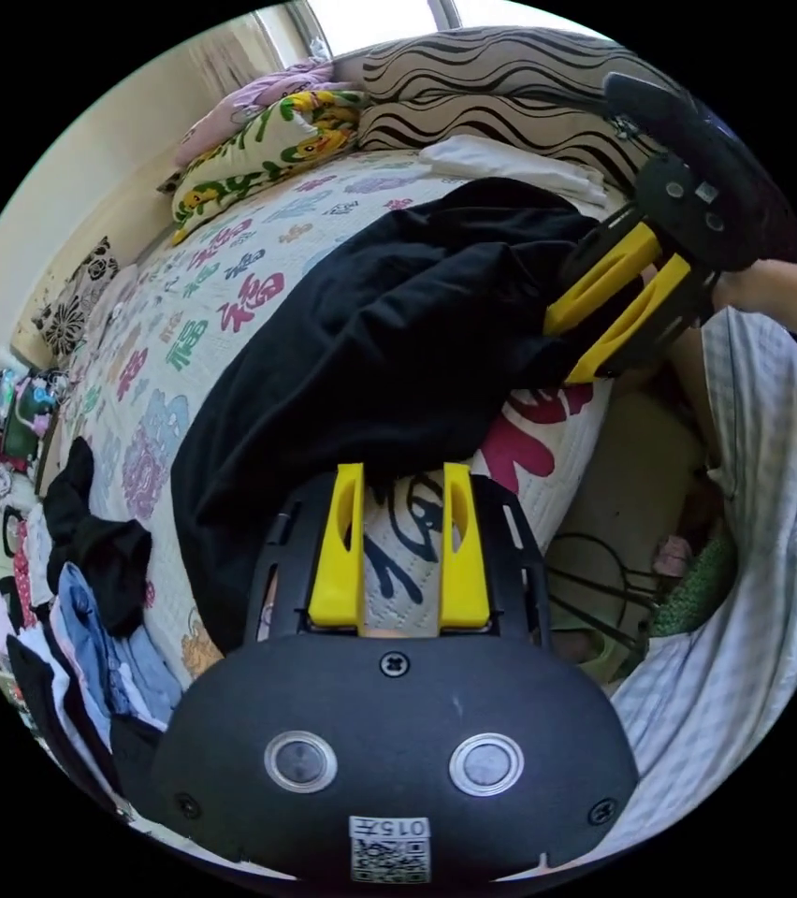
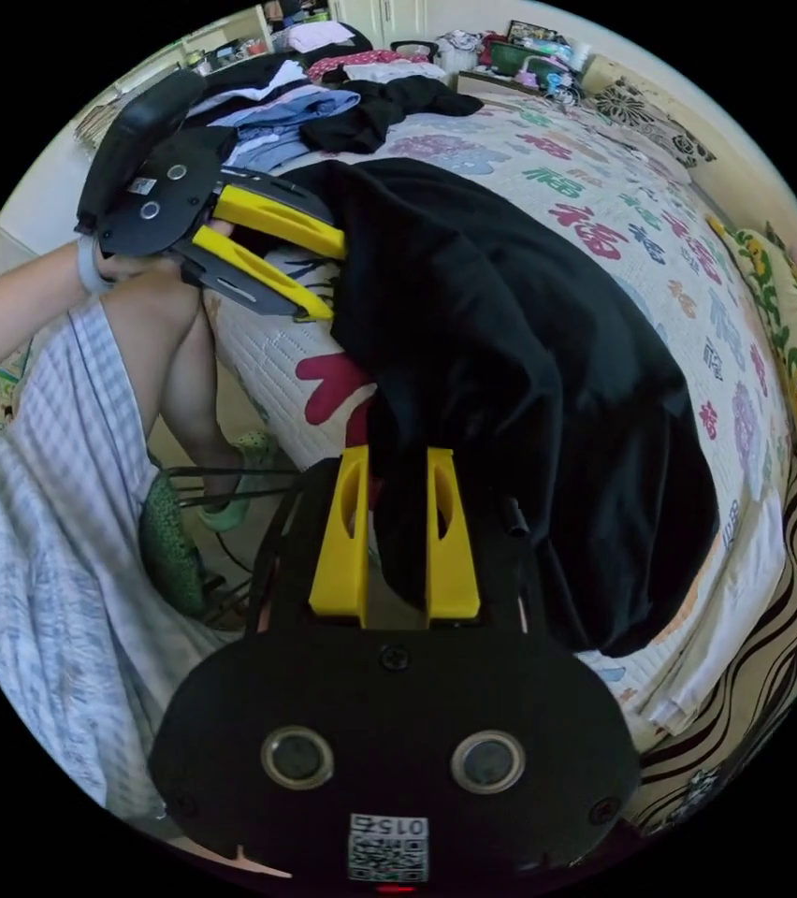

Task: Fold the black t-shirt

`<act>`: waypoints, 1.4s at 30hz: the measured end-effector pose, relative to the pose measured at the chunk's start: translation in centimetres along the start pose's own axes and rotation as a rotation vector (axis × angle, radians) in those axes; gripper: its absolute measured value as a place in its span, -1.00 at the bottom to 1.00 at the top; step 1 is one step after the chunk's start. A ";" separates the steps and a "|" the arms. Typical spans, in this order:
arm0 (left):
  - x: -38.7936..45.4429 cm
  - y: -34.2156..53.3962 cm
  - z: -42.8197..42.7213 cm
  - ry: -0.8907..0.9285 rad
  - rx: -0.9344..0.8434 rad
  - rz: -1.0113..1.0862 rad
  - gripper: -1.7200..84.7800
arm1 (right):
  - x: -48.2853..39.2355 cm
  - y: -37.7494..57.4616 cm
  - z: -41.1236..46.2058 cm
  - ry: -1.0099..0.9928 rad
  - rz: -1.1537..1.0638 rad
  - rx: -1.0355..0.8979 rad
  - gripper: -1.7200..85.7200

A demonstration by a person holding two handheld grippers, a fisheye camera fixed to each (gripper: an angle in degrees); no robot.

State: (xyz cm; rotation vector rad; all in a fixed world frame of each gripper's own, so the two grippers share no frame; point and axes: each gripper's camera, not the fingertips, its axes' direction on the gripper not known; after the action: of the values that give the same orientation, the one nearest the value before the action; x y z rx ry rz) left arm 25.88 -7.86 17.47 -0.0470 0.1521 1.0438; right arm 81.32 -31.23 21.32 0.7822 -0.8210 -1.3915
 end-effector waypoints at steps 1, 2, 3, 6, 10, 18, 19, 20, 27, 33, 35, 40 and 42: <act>0.0 0.0 0.0 0.011 -0.002 0.001 -0.69 | 0.1 0.0 0.1 -0.006 0.009 -0.007 -0.79; 0.2 0.0 0.1 0.024 -0.019 0.011 -0.70 | 0.5 0.2 -0.1 -0.010 0.036 -0.017 -0.84; 0.2 0.2 -0.2 0.045 -0.024 0.014 -0.73 | 1.0 0.5 -0.7 -0.029 0.070 -0.020 -0.88; -1.1 1.5 -2.7 0.066 0.010 -0.117 -0.90 | 2.6 2.2 -3.5 -0.147 0.162 0.019 -0.92; -3.5 4.5 -9.7 0.187 0.230 -0.332 -0.93 | 4.4 5.8 -10.5 -0.204 0.286 0.172 -0.94; -1.7 5.6 -33.3 -0.014 0.678 -0.225 -0.95 | 1.4 12.2 -34.4 -0.018 0.221 0.600 -0.96; -1.3 5.6 -35.0 -0.032 0.700 -0.206 -0.95 | 0.8 12.6 -36.1 0.015 0.205 0.616 -0.96; -0.5 5.7 -38.2 -0.068 0.745 -0.168 -0.95 | -0.3 13.5 -39.1 0.084 0.171 0.644 -0.96; 4.4 6.2 -55.5 -0.274 0.976 0.036 -0.96 | -5.8 20.0 -55.6 0.303 0.049 0.861 -0.97; 8.5 6.8 -66.3 -0.437 1.106 0.180 -0.96 | -10.8 24.5 -65.9 0.545 -0.041 0.968 -0.97; 8.9 7.0 -68.5 -0.463 1.151 0.197 -0.96 | -11.8 25.2 -67.9 0.604 -0.067 0.993 -0.97; 7.3 6.6 -71.0 -0.470 1.229 0.197 -0.96 | -10.6 24.4 -70.4 0.673 -0.100 1.043 -0.97; 4.8 5.2 -69.8 -0.462 1.215 0.163 -0.96 | -7.4 22.1 -70.0 0.638 -0.087 1.037 -0.97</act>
State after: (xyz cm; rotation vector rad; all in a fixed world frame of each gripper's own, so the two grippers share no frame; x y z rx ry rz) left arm 16.55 -8.83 -52.05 1.3104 0.3481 0.9546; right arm 152.68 -23.67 4.19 1.9459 -0.9675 -0.6140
